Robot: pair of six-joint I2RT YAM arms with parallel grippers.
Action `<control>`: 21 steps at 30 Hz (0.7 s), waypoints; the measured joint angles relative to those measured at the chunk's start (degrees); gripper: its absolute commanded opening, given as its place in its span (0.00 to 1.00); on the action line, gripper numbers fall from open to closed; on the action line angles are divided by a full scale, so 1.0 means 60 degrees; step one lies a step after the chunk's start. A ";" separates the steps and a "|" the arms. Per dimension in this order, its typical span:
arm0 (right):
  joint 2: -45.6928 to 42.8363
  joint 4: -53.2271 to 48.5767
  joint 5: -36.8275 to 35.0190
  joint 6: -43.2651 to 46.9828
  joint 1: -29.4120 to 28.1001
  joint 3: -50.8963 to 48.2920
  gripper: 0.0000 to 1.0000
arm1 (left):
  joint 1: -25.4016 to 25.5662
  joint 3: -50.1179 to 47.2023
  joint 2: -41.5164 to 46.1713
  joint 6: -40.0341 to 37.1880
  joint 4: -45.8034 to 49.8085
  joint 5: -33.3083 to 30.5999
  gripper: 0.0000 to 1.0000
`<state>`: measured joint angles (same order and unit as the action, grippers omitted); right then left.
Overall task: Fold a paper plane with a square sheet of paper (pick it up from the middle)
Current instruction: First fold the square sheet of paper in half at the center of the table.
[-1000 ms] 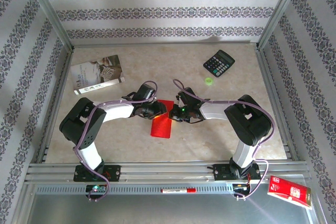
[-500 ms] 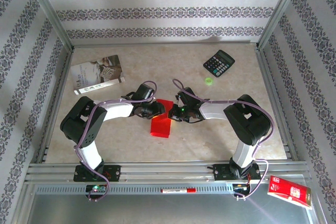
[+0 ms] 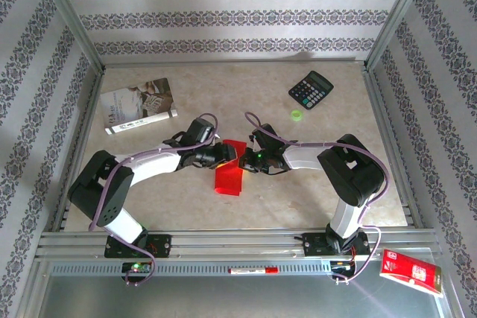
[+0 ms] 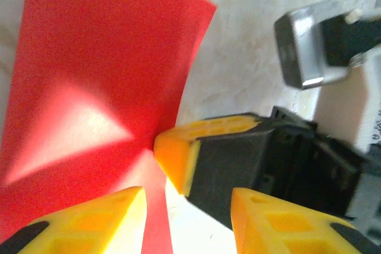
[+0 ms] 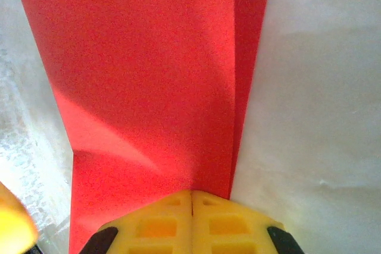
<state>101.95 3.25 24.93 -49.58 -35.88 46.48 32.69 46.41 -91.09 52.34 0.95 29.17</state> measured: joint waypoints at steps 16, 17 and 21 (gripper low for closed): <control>0.0018 0.0004 0.0004 0.0036 0.0004 0.0015 0.00 | -0.0525 -0.0565 -0.0346 -0.0561 0.0838 -0.0306 0.38; 0.0018 -0.0004 0.0000 0.0040 0.0004 0.0022 0.00 | -0.0532 -0.0565 -0.0321 -0.0648 0.0874 -0.0335 0.38; 0.0026 -0.0029 0.0004 0.0040 0.0004 0.0040 0.00 | -0.0521 -0.0743 0.0106 -0.0729 0.0994 -0.0364 0.41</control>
<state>102.10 3.07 24.95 -49.34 -35.86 46.72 29.56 41.95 -90.45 47.97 6.92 26.98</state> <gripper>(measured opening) 0.042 0.395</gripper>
